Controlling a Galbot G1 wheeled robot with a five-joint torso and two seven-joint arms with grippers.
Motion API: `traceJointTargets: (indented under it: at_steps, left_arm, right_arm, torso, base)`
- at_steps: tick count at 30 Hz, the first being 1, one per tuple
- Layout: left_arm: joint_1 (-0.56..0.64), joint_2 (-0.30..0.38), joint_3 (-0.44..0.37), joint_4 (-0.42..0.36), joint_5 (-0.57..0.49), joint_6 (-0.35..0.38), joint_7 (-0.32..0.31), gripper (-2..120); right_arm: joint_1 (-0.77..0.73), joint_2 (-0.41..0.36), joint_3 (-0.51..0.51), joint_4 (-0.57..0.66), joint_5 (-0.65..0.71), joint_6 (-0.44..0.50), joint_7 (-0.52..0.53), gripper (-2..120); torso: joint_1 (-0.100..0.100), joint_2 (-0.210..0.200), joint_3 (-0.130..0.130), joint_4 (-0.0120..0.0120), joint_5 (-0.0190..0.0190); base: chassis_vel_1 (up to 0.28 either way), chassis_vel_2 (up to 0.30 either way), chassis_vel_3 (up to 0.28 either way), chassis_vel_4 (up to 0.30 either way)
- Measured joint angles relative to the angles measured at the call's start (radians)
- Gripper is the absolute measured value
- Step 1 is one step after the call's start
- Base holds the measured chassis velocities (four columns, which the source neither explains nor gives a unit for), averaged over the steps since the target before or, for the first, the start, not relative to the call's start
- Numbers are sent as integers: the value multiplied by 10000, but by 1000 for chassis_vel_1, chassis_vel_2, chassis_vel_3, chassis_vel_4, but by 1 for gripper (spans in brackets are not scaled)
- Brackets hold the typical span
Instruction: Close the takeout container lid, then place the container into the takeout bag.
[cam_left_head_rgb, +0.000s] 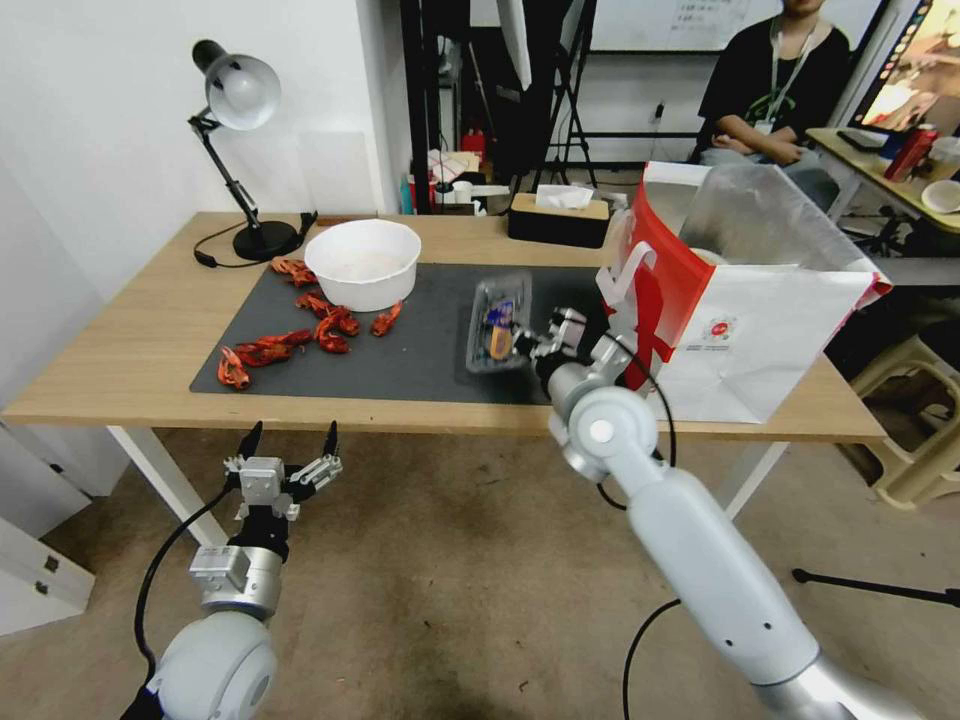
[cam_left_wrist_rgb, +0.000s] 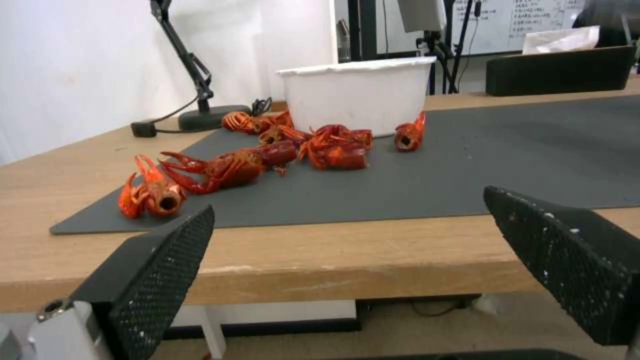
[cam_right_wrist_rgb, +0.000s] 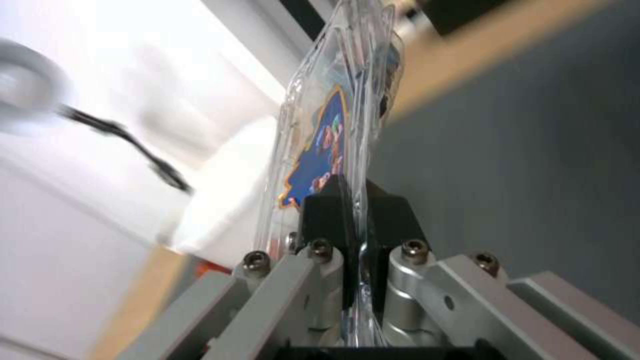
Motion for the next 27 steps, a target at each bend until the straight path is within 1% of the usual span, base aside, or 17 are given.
traceJointTargets:
  at_steps: [2,3,4,6,7,8,10,12,13,15,16,17,20,22,23,27]
  left_arm:
    - [-9,17,-23,0,3,0,-5,100]
    - [-15,30,-36,0,3,1,-8,100]
    - [-15,30,-36,0,3,1,-8,100]
    - [-17,35,-41,0,3,1,-9,100]
    - [-17,35,-41,0,12,2,-10,100]
    - [-17,35,-41,0,12,2,-10,100]
    - [-12,27,-40,0,36,2,-14,100]
    - [11,-2,-19,0,76,-4,-15,100]
    - [11,-2,-19,0,76,-4,-15,100]
    - [19,-6,-6,-2,93,-17,-14,100]
    - [17,-9,9,-5,103,-29,-15,100]
    - [17,-9,9,-5,103,-29,-15,100]
    - [-20,-10,33,-13,109,-32,-15,100]
    - [-29,-10,36,-15,109,-33,-15,100]
    - [-40,-10,43,-19,110,-33,-15,100]
    - [-45,-10,70,-47,116,-32,-14,100]
  right_arm:
    - [203,-222,305,498,228,-107,-13,0]
    - [446,-391,628,844,406,-216,69,0]
    - [446,-391,628,844,406,-216,69,0]
    - [704,-579,984,1121,552,-337,213,0]
    - [951,-781,1409,1335,646,-428,338,0]
    - [951,-781,1409,1335,646,-428,338,0]
    - [1206,-1030,1994,1476,756,-546,484,0]
    - [1462,-1442,2840,1502,849,-715,705,0]
    - [1462,-1442,2840,1502,849,-715,705,0]
    - [1535,-1690,3216,1457,854,-747,802,0]
    - [1550,-2013,3626,1363,859,-762,934,0]
    - [1550,-2013,3626,1363,859,-762,934,0]
    - [1270,-2455,4292,1250,897,-951,1204,0]
    - [1196,-2498,4359,1244,897,-1016,1274,0]
    - [1009,-2575,4496,1234,869,-1195,1444,0]
    - [488,-2609,4711,1236,623,-1627,1775,0]
  torso:
    - [0,0,0,0,0]
    - [0,0,0,0,0]
    - [0,0,0,0,0]
    - [0,0,-1,0,1]
    - [0,0,0,1,2]
    - [0,0,0,1,2]
    - [-1,0,0,1,0]
    - [0,0,0,0,3]
    - [0,0,0,0,3]
    - [0,0,0,-1,1]
    - [0,0,0,-2,4]
    - [0,0,0,-2,4]
    - [0,0,0,-1,2]
    - [0,0,0,-2,2]
    - [0,0,0,-4,3]
    - [0,0,0,2,2]
  base:
    - [0,0,0,0]
    - [0,0,0,0]
    - [0,0,0,0]
    - [0,0,0,0]
    - [0,0,0,0]
    - [0,0,0,0]
    - [0,0,0,0]
    - [0,0,0,0]
    - [0,0,0,0]
    - [0,0,0,0]
    - [0,0,0,0]
    - [0,0,0,0]
    - [0,0,0,0]
    - [0,0,0,0]
    - [0,0,0,0]
    - [0,0,0,0]
